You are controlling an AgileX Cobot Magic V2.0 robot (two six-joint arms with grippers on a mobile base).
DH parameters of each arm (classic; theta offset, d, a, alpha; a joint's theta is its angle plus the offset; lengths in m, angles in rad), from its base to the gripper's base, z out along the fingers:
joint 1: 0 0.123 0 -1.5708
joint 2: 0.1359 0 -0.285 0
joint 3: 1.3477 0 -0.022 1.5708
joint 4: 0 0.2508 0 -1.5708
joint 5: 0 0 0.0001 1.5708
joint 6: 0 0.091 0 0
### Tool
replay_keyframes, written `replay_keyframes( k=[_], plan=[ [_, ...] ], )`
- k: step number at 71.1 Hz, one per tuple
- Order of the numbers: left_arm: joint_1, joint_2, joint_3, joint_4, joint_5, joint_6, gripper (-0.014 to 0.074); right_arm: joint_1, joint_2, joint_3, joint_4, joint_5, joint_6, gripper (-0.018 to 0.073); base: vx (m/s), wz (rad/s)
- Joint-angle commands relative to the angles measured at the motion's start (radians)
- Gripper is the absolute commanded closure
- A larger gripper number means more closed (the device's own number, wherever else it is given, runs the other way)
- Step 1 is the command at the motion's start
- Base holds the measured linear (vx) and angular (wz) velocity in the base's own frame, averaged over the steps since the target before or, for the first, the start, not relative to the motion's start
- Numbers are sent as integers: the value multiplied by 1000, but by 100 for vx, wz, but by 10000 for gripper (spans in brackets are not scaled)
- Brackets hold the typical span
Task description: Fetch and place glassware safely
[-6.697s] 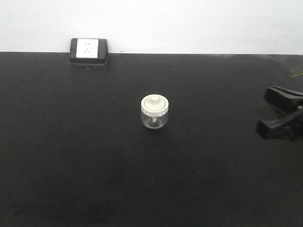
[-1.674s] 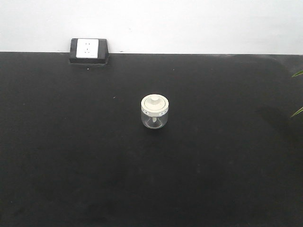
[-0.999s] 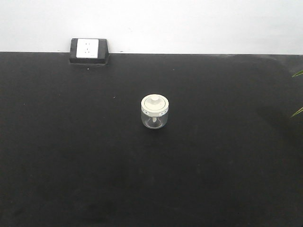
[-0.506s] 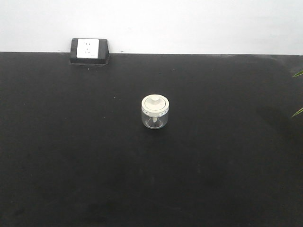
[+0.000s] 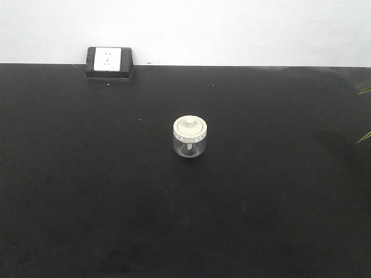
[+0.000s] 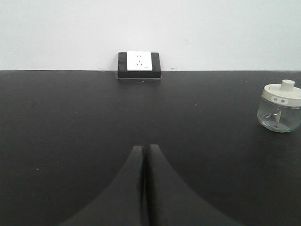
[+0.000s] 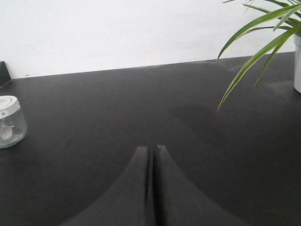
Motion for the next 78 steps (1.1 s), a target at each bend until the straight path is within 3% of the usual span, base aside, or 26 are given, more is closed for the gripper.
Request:
replay_keyframes(
  k=[1, 40, 54, 78],
  plan=[
    [3, -2, 27, -6, -73, -6, 603, 1, -14, 20, -6, -83, -7, 562, 0, 0],
    [3, -2, 27, -6, -73, -6, 603, 1, -14, 20, -7, -83, -7, 562, 0, 0],
    [3, -2, 27, -6, -73, -6, 603, 53, -14, 20, -25, -84, -7, 562, 0, 0],
    [3, -2, 27, -6, -73, -6, 603, 58, -14, 20, -30, -84, -7, 562, 0, 0]
  ],
)
